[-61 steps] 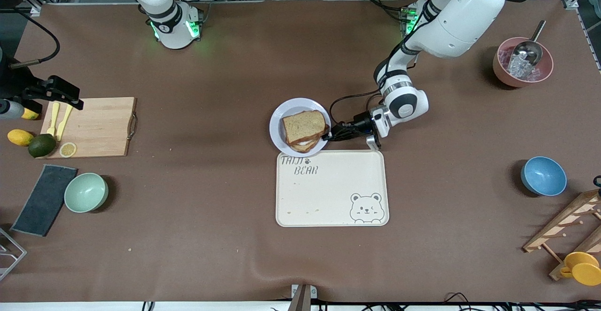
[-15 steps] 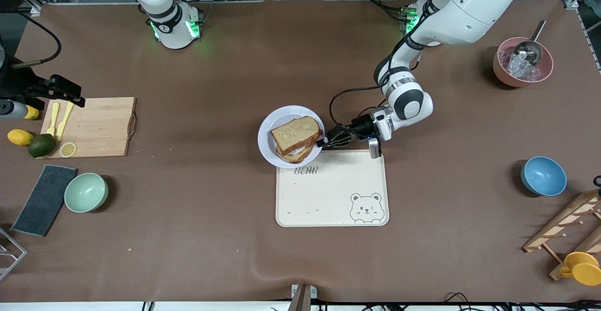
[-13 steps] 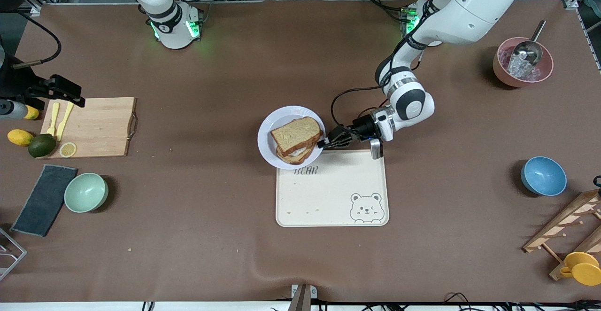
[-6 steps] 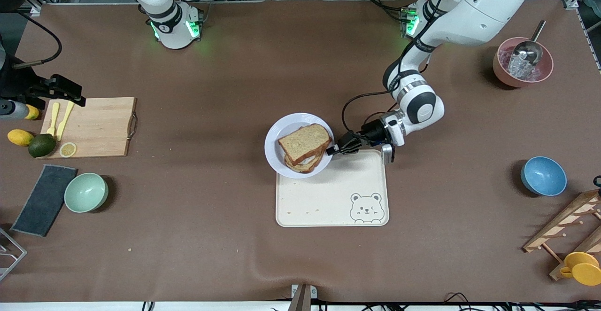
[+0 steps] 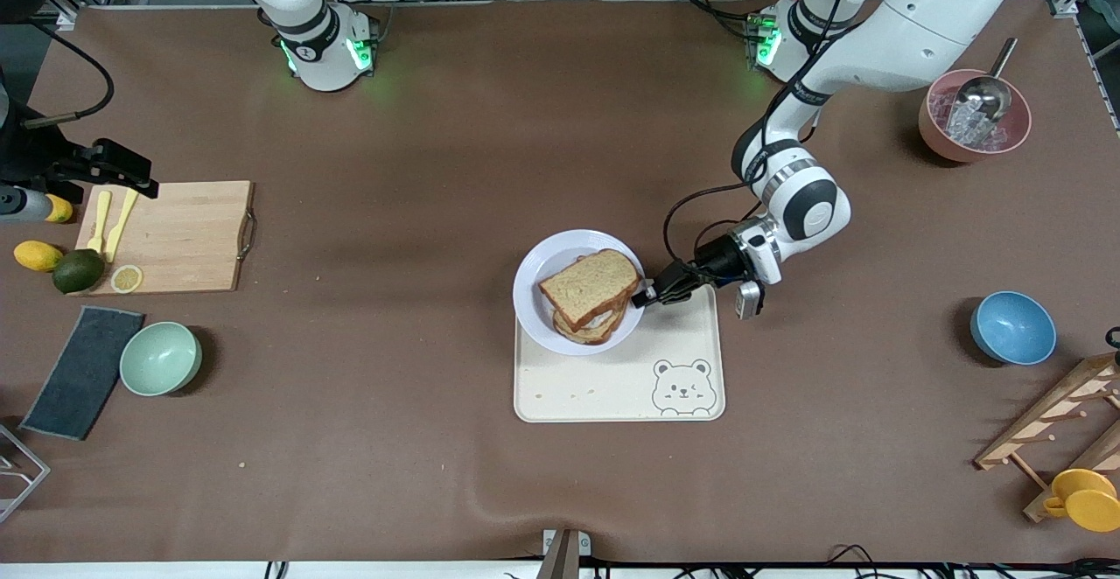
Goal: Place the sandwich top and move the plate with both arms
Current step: 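Slide the plate onto the bear tray with the left gripper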
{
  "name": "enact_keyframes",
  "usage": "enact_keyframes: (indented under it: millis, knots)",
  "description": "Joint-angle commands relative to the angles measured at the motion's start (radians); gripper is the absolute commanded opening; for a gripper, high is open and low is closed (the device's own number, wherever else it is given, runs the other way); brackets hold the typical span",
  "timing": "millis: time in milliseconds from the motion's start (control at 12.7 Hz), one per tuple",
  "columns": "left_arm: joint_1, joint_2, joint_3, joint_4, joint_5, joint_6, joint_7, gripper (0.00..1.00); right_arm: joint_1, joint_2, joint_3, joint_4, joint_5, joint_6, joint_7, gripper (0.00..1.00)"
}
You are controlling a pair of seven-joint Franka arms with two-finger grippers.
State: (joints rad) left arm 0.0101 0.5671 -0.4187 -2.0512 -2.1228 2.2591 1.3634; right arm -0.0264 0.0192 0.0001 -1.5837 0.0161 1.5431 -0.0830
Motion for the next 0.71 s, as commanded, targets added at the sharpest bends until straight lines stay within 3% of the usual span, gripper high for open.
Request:
enact_keyframes:
  millis: [0,631]
  knots:
    - [0.019,0.043,-0.011,0.037,0.020,-0.018,-0.027,0.04,-0.004,-0.005,0.003,-0.002,-0.015,-0.012,0.014,1.00]
    - [0.070,0.076,-0.006,0.057,0.043,-0.018,-0.020,0.04,-0.004,-0.005,0.001,-0.004,-0.013,-0.020,0.014,1.00]
